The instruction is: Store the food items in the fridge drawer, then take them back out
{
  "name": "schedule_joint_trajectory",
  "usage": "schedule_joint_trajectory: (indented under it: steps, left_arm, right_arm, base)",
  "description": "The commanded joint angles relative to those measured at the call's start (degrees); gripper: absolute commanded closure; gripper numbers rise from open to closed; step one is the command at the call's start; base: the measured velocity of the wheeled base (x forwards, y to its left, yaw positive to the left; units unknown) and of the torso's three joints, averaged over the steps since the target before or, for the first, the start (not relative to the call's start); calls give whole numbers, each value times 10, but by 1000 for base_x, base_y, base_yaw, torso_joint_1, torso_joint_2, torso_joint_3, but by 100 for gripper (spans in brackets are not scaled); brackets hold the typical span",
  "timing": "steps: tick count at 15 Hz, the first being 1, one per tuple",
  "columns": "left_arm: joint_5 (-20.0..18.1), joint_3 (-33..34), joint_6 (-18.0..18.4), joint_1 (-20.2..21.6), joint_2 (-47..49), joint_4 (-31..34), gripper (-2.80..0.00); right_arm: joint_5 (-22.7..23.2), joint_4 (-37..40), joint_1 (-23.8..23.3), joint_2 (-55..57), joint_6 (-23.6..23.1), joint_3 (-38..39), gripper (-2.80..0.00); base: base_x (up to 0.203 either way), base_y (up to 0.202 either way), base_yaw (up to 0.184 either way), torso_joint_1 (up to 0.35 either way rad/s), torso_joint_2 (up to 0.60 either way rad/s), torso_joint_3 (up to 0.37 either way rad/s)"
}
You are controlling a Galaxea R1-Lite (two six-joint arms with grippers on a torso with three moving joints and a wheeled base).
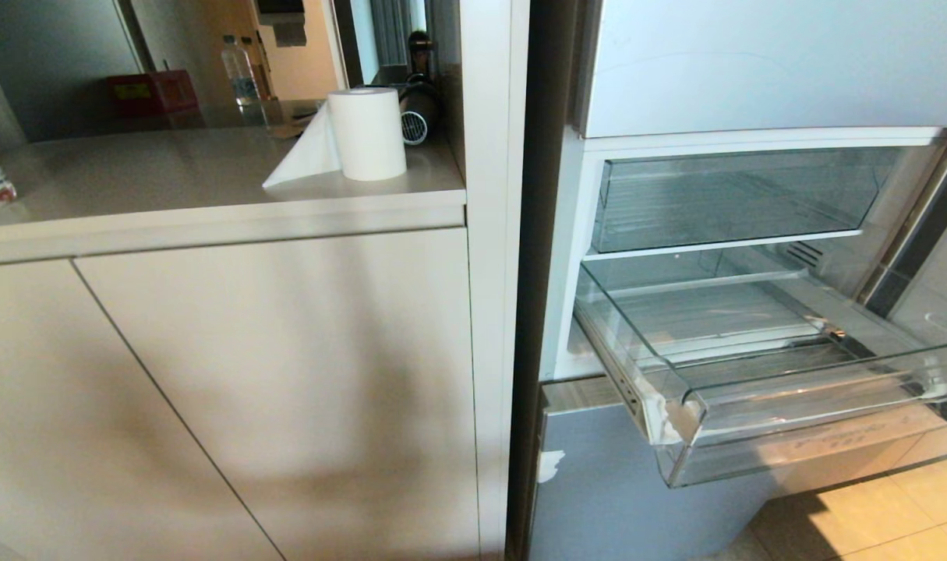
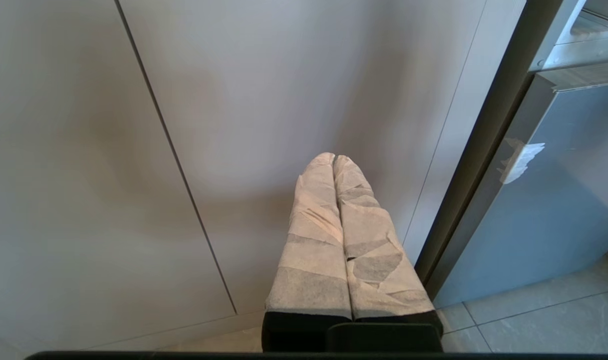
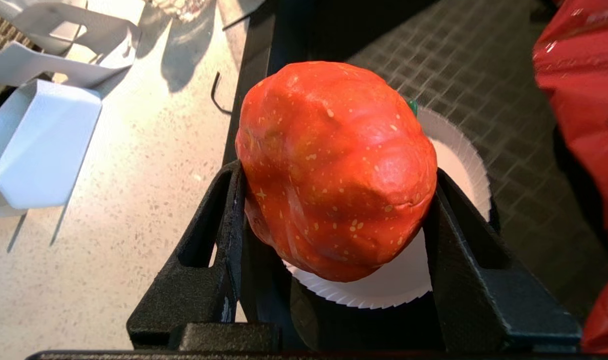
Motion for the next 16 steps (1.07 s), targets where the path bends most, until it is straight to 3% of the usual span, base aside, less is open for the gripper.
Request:
schedule_joint_trajectory:
  steps: [1,6,7,16]
  left_arm:
    - [0,0,0,0,0,0,0]
    - [0,0,0,0,0,0,0]
    - [0,0,0,0,0,0,0]
    - [0,0,0,0,0,0,0]
  right_arm:
    - [3,-2,2,6,1,1,0]
    - [3,-2,2,0,0,7,0]
    - [3,-3,2,0,1,6,-280]
    - [13,-1,-15,-42,2,6,-280]
  base:
    - [0,0,0,0,0,0]
    - [0,0,0,0,0,0]
    - [0,0,0,0,0,0]
    - [0,0,0,0,0,0]
